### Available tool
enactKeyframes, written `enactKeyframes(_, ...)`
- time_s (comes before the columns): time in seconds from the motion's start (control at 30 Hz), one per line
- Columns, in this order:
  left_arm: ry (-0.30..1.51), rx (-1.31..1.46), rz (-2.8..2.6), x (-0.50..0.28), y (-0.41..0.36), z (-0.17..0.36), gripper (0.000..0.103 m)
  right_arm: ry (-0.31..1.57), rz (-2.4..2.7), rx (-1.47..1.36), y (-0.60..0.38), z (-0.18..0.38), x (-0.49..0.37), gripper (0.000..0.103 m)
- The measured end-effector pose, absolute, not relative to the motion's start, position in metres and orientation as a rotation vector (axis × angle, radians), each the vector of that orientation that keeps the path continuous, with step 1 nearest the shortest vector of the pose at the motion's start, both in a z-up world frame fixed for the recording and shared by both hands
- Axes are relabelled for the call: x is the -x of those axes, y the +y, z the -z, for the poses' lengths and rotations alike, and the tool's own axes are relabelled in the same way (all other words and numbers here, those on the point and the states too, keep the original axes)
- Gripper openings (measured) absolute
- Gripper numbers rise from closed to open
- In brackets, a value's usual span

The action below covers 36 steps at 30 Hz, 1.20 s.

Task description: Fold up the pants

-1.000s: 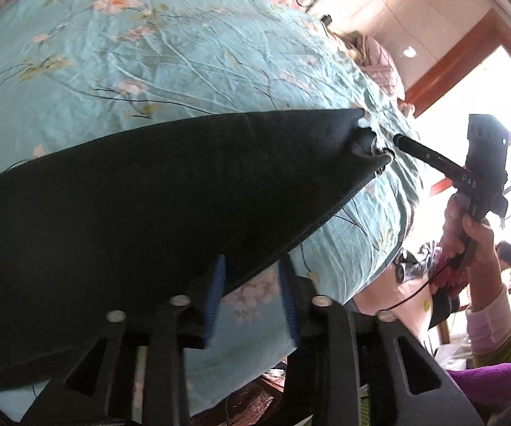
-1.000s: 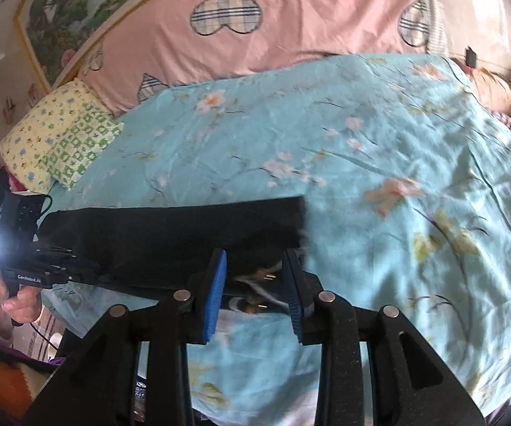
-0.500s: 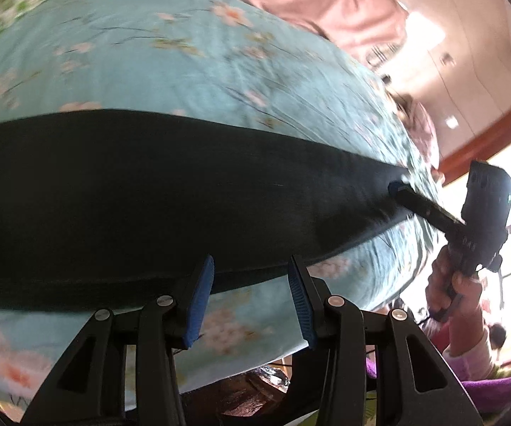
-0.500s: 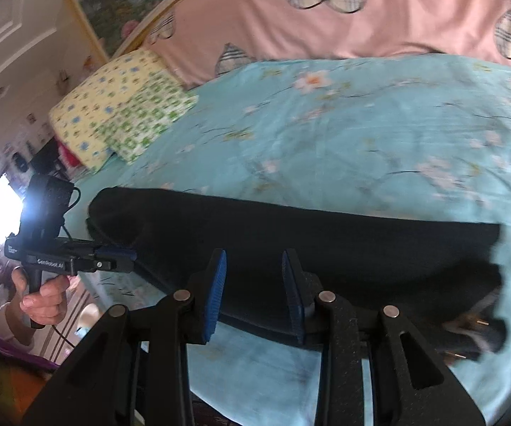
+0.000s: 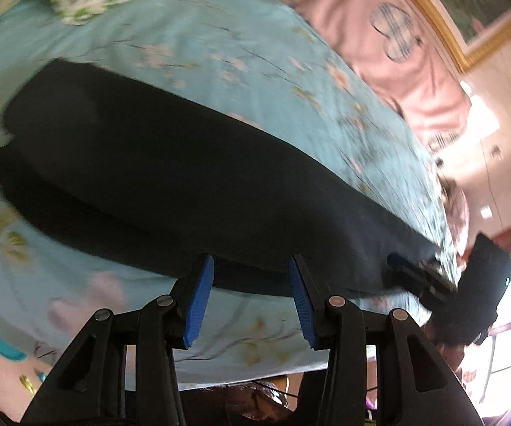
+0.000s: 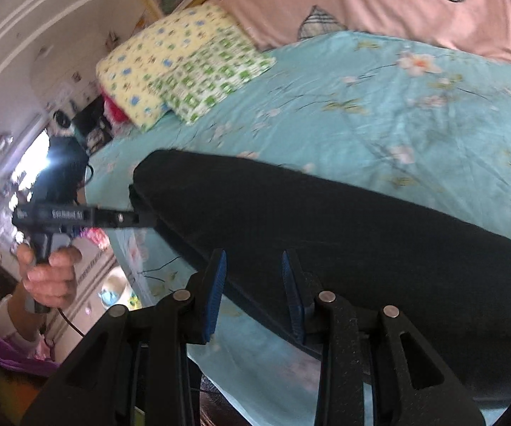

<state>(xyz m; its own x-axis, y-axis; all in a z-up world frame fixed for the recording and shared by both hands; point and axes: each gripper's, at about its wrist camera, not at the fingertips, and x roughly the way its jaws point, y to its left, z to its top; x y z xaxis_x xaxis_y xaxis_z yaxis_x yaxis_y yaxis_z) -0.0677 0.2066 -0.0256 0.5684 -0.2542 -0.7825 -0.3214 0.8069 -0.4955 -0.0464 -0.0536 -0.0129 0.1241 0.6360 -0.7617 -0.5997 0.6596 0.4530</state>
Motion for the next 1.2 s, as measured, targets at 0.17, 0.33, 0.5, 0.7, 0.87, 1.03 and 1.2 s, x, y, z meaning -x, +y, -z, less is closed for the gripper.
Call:
enactKeyframes(0.17, 0.944, 0.698, -0.207, 0.088, 0.248, 0.025, 0.049, 1.135, -0.976, 0.103, -0.014, 0.021, 0.061, 0.034)
enactKeyframes(0.33, 0.911, 0.786, -0.302, 0.094, 0.292, 0.029, 0.051, 1.120, -1.013, 0.244, 0.013, 0.028, 0.068, 0.039)
enactKeyframes(0.5, 0.907, 0.804, -0.346, 0.089, 0.316, 0.034, 0.051, 1.104, -1.041, 0.346, 0.033, 0.036, 0.071, 0.044)
enactKeyframes(0.7, 0.916, 0.810, -0.369, 0.075, 0.319, 0.041, 0.048, 1.074, -1.023, 0.494, 0.049, 0.047, 0.078, 0.044)
enactKeyframes(0.87, 0.939, 0.815, -0.370, 0.068, 0.319, 0.051, 0.012, 1.030, -0.999, 0.629, 0.058, 0.058, 0.088, 0.044)
enactKeyframes(1.03, 0.878, 0.767, -0.370, 0.079, 0.311, 0.031, 0.005, 0.984, -1.015, 0.629, 0.058, 0.049, 0.091, 0.008)
enactKeyframes(1.2, 0.820, 0.751, -0.349, 0.098, 0.304, 0.006, 0.005, 0.927, -1.048, 0.584, 0.050, 0.020, 0.094, 0.007)
